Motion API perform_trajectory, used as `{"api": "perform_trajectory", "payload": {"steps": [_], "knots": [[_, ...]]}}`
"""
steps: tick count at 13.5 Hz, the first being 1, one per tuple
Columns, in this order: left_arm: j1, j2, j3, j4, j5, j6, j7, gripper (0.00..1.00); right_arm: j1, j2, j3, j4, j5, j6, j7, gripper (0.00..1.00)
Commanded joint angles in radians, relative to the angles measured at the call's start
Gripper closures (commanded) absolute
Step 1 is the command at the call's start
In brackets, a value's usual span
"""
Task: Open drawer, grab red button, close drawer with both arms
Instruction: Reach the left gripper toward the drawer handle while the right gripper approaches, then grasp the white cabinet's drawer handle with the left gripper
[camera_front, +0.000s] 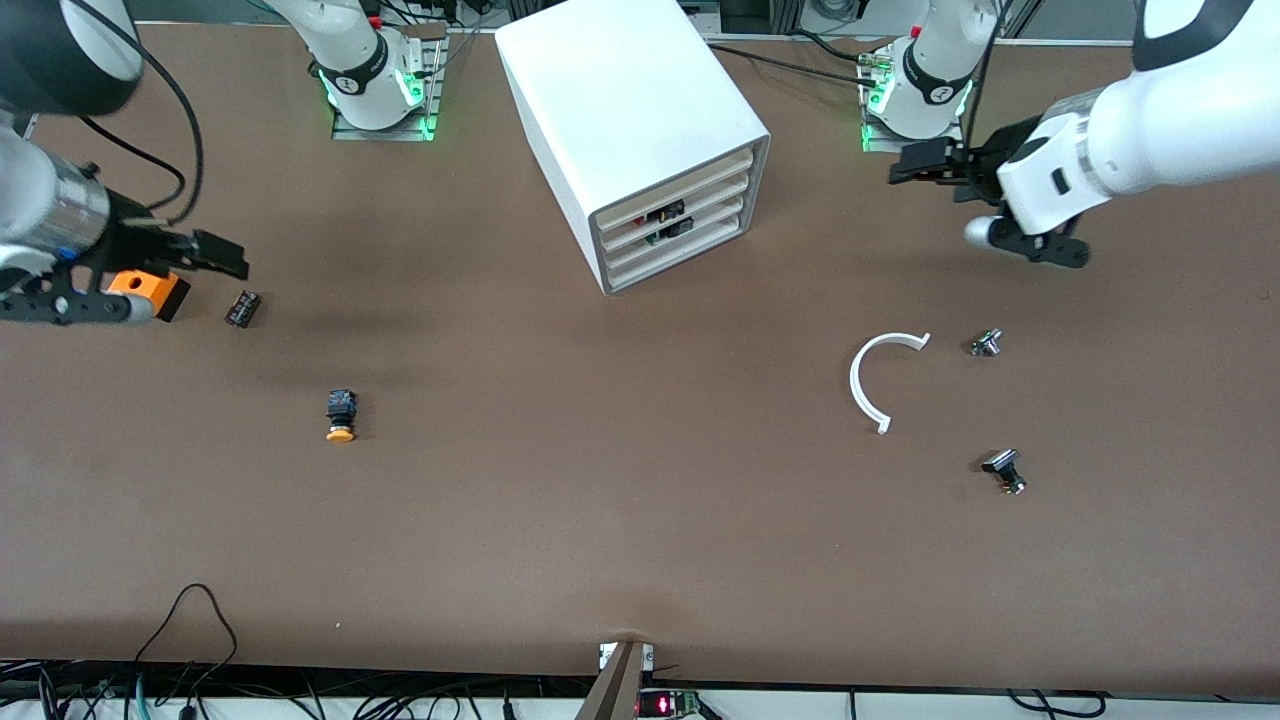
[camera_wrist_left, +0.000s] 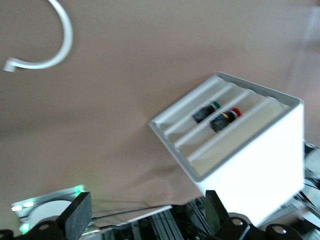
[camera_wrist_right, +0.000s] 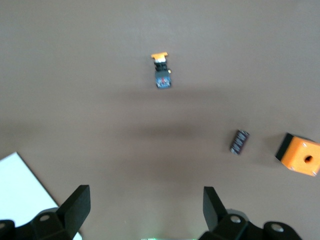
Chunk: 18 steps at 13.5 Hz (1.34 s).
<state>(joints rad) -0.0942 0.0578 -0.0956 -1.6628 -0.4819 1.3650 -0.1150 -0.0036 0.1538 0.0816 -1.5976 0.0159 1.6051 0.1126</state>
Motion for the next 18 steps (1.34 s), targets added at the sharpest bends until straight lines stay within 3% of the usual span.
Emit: {"api": "perform_trajectory", "payload": {"steps": [1, 3, 7, 11, 14, 18], "knots": [[-0.028, 0.103, -0.004, 0.032, -0.174, -0.026, 0.033, 0.00, 0.043, 0.062, 0.000, 0.021, 0.009, 0.056, 0.085, 0.00], [-0.030, 0.193, -0.004, 0.031, -0.297, -0.024, 0.160, 0.00, 0.069, 0.108, 0.000, 0.033, 0.009, 0.090, 0.148, 0.00], [-0.033, 0.365, -0.006, 0.006, -0.392, 0.038, 0.629, 0.01, 0.126, 0.167, 0.000, 0.080, 0.009, 0.113, 0.295, 0.00], [-0.047, 0.324, -0.104, -0.214, -0.501, 0.282, 0.830, 0.10, 0.218, 0.194, 0.000, 0.137, 0.010, 0.110, 0.494, 0.00], [-0.050, 0.304, -0.113, -0.319, -0.544, 0.354, 1.013, 0.20, 0.247, 0.199, 0.001, 0.142, 0.027, 0.111, 0.576, 0.01], [-0.053, 0.274, -0.128, -0.411, -0.563, 0.371, 1.084, 0.14, 0.301, 0.214, 0.000, 0.143, 0.032, 0.118, 0.654, 0.01]]}}
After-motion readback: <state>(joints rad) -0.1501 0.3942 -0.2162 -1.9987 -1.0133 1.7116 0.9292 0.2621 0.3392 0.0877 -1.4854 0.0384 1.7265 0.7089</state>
